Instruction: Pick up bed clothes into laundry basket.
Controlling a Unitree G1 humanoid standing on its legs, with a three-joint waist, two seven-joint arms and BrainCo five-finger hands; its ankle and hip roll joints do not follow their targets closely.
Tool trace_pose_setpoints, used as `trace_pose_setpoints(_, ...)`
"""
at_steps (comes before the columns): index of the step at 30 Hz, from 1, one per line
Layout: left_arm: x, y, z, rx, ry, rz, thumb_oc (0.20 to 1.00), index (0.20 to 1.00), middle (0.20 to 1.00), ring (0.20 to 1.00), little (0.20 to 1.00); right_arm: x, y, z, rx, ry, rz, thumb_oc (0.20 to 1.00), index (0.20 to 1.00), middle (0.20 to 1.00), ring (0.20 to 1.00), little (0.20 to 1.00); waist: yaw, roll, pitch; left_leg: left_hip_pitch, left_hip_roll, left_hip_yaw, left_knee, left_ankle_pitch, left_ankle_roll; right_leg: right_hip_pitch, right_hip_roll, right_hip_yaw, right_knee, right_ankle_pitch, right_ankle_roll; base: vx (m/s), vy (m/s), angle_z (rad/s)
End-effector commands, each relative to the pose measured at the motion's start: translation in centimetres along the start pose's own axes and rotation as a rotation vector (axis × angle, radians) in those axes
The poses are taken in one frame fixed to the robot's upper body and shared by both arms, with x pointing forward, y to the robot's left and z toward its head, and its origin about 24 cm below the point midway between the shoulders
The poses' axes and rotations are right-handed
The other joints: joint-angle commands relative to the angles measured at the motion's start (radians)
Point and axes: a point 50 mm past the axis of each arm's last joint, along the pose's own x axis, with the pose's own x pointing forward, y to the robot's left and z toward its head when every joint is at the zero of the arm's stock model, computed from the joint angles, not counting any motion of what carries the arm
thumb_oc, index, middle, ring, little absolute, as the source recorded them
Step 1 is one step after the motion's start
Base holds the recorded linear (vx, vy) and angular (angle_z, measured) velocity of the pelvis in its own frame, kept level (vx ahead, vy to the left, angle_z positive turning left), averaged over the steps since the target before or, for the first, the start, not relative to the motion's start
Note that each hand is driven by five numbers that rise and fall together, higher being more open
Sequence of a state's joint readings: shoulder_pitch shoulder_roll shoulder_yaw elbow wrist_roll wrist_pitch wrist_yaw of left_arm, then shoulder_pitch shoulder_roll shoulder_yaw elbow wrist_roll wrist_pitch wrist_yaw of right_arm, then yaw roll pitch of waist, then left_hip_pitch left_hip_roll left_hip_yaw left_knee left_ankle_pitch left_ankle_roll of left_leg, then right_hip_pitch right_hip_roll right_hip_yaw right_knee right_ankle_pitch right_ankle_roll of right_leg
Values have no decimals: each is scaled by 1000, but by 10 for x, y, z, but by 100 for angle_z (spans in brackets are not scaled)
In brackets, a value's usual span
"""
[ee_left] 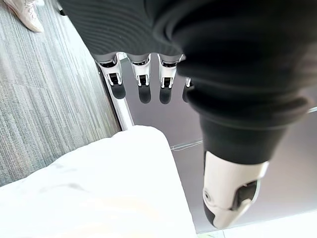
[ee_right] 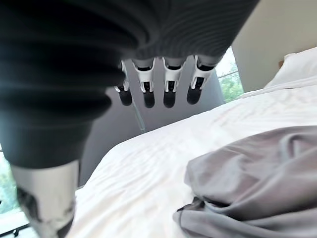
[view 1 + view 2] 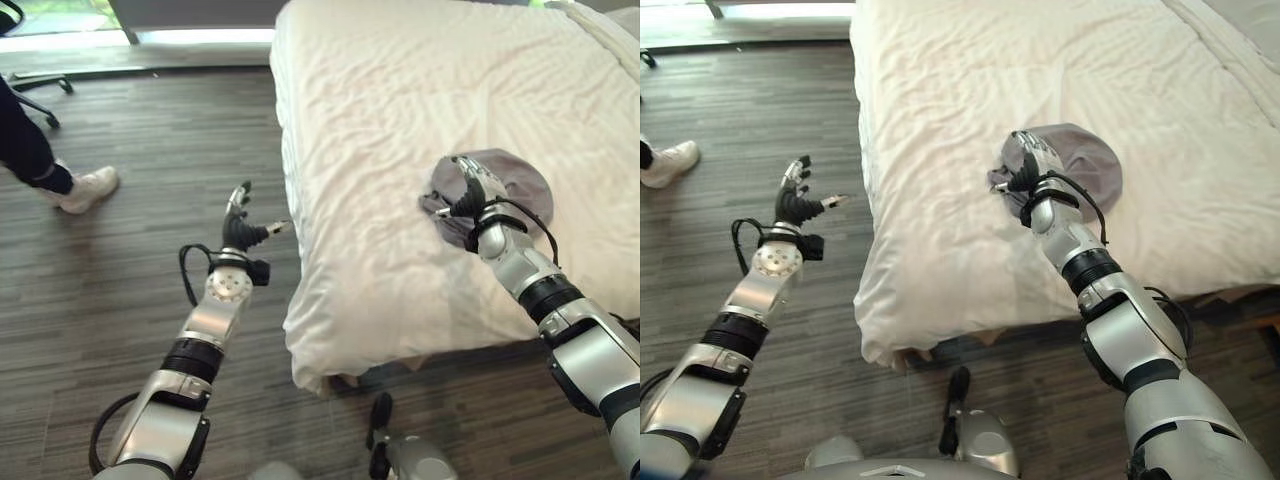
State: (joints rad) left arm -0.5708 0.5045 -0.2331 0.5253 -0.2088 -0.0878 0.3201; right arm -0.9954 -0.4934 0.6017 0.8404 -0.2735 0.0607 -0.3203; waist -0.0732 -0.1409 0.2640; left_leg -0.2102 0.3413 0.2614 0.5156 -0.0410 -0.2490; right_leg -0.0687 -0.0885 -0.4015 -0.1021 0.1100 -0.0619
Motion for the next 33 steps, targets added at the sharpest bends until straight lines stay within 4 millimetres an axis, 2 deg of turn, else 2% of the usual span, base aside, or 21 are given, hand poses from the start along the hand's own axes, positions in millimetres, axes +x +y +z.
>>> trace_pose_setpoints(1, 11, 22, 32, 96, -161, 41, 1000, 1000, 1000, 1000, 1000, 20, -51, 22, -9, -74, -160, 1000, 1000, 1000, 1000, 1000, 34, -11, 47, 55, -136, 82, -239, -18, 110, 10, -112, 34, 15, -66, 191, 245, 178, -8)
trace_pose_setpoints(2, 11, 26, 25, 95, -133, 58, 1000, 1000, 1000, 1000, 1000, 20, -50, 13, 2, -43, -159, 1000, 1000, 1000, 1000, 1000, 60, 24, 54, 22, -150, 114, -418, 100, 106, 45, -77, 56, 15, -91, 197, 169, 127, -28)
trace_pose_setpoints(3, 11, 25, 25, 94, -133, 57, 1000, 1000, 1000, 1000, 1000, 20, -50, 13, 2, -42, -160, 1000, 1000, 1000, 1000, 1000, 63, 24, 55, 28, -151, 117, -426, 105, 105, 45, -77, 58, 15, -91, 197, 287, 163, -43)
trace_pose_setpoints(4, 11, 27, 22, 101, -115, 54, 1000, 1000, 1000, 1000, 1000, 19, -48, 9, -19, -26, -141, 1000, 1000, 1000, 1000, 1000, 63, 34, 48, 71, -145, 140, -517, 113, 110, 64, -68, 52, 15, -102, 195, 206, 81, -85)
trace_pose_setpoints(5, 10, 26, 20, 103, -104, 44, 1000, 1000, 1000, 1000, 1000, 17, -41, 8, -19, -24, -119, 1000, 1000, 1000, 1000, 1000, 57, 31, 49, 103, -162, 146, -559, 129, 127, 80, -60, 58, 23, -84, 199, 208, 139, -82)
trace_pose_setpoints(6, 21, 25, 37, 132, -143, 49, 1000, 1000, 1000, 1000, 1000, 23, -44, 14, -27, -6, -128, 1000, 1000, 1000, 1000, 1000, 32, 29, 92, 141, -167, 140, -603, 144, 153, -75, -66, 85, 326, -106, 218, 34, 96, -71)
trace_pose_setpoints(7, 28, 24, 47, 155, -169, 61, 1000, 1000, 1000, 1000, 1000, 26, -48, 20, -37, -13, -144, 1000, 1000, 1000, 1000, 1000, 24, 25, 111, 131, -168, 137, -603, 148, 157, -141, -70, 127, 387, -105, 234, -71, 14, -28)
trace_pose_setpoints(8, 36, 18, 58, 169, -191, 56, 1000, 1000, 1000, 1000, 1000, 29, -50, 25, -47, -11, -153, 1000, 1000, 1000, 1000, 1000, 19, 26, 115, 121, -167, 131, -603, 138, 153, -169, -90, 158, 373, -103, 240, -64, -111, -34)
trace_pose_setpoints(9, 42, 16, 68, 162, -203, 63, 1000, 1000, 1000, 1000, 1000, 31, -53, 25, -66, -5, -160, 1000, 1000, 1000, 1000, 1000, 17, 27, 110, 117, -160, 132, -603, 130, 146, -164, -126, 163, 309, -91, 241, 33, -202, -13)
trace_pose_setpoints(10, 47, 15, 76, 171, -220, 65, 1000, 1000, 1000, 1000, 1000, 32, -55, 22, -98, 12, -164, 1000, 1000, 1000, 1000, 1000, 14, 32, 102, 117, -144, 136, -603, 125, 133, -151, -176, 151, 235, -56, 250, 131, -264, 62)
trace_pose_setpoints(11, 49, 18, 74, 201, -201, 79, 1000, 1000, 1000, 1000, 1000, 31, -56, 11, -120, 45, -162, 1000, 1000, 1000, 1000, 1000, 8, 38, 97, 119, -134, 133, -603, 118, 127, -130, -218, 138, 167, -24, 258, 183, -263, 81)
trace_pose_setpoints(12, 51, 20, 86, 211, -249, 64, 1000, 1000, 1000, 1000, 1000, 31, -60, 13, -130, 27, -169, 1000, 1000, 1000, 1000, 1000, -1, 23, 83, 129, -140, 137, -603, 119, 119, -104, -221, 155, 95, -7, 261, 165, -175, 76)
trace_pose_setpoints(14, 47, 22, 81, 178, -245, 74, 1000, 1000, 1000, 1000, 1000, 29, -55, 15, -114, 16, -166, 1000, 1000, 1000, 1000, 1000, 5, 13, 68, 159, -128, 175, -603, 124, 108, -86, -237, 118, 53, 49, 282, 130, -131, 21)
trace_pose_setpoints(19, 46, 21, 81, 165, -248, 83, 1000, 1000, 1000, 1000, 1000, 29, -56, 14, -119, 16, -168, 1000, 1000, 1000, 1000, 1000, 5, 7, 43, 152, -104, 197, -603, 135, 91, -89, -223, 107, 15, 54, 286, 66, -156, -19)
trace_pose_setpoints(20, 45, 18, 81, 151, -252, 79, 1000, 1000, 1000, 1000, 1000, 30, -61, 13, -145, 11, -178, 1000, 1000, 1000, 1000, 1000, -1, 22, 39, 140, -87, 198, -603, 148, 78, -98, -213, 107, 15, 47, 285, 41, -155, -4)
trace_pose_setpoints(22, 45, 17, 80, 146, -251, 77, 1000, 1000, 1000, 1000, 1000, 30, -63, 12, -158, 11, -181, 1000, 1000, 1000, 1000, 1000, -5, 28, 38, 135, -82, 199, -603, 151, 73, -102, -208, 107, 15, 45, 286, 22, -111, -8)
trace_pose_setpoints(27, 45, 15, 81, 136, -257, 71, 1000, 1000, 1000, 1000, 1000, 33, -84, 6, -227, 19, -226, 1000, 1000, 1000, 1000, 1000, -19, 58, 40, 116, -51, 205, -603, 177, 51, -115, -186, 105, 15, 34, 281, 21, -95, -14)
trace_pose_setpoints(29, 43, 16, 77, 134, -250, 68, 1000, 1000, 1000, 1000, 1000, 33, -91, 4, -258, 17, -241, 1000, 1000, 1000, 1000, 1000, -25, 74, 38, 122, -37, 199, -603, 164, 31, -109, -178, 109, 15, 12, 289, 46, -85, 0)
trace_pose_setpoints(30, 42, 17, 74, 138, -242, 67, 1000, 1000, 1000, 1000, 1000, 33, -95, 3, -268, 18, -252, 1000, 1000, 1000, 1000, 1000, -29, 76, 43, 112, -31, 214, -603, 187, 39, -120, -175, 102, 15, 29, 278, 8, -82, 0)
trace_pose_setpoints(31, 41, 18, 72, 138, -240, 68, 1000, 1000, 1000, 1000, 1000, 33, -99, 1, -273, 21, -259, 1000, 1000, 1000, 1000, 1000, -32, 82, 41, 119, -28, 203, -603, 171, 26, -114, -171, 110, 15, 9, 287, 3, -74, -8)
trace_pose_setpoints(33, 40, 20, 70, 125, -237, 70, 1000, 1000, 1000, 1000, 1000, 32, -102, -1, -269, 28, -266, 1000, 1000, 1000, 1000, 1000, -37, 91, 45, 121, -17, 208, -603, 177, 20, -117, -161, 113, 15, 4, 284, 39, -55, -11)
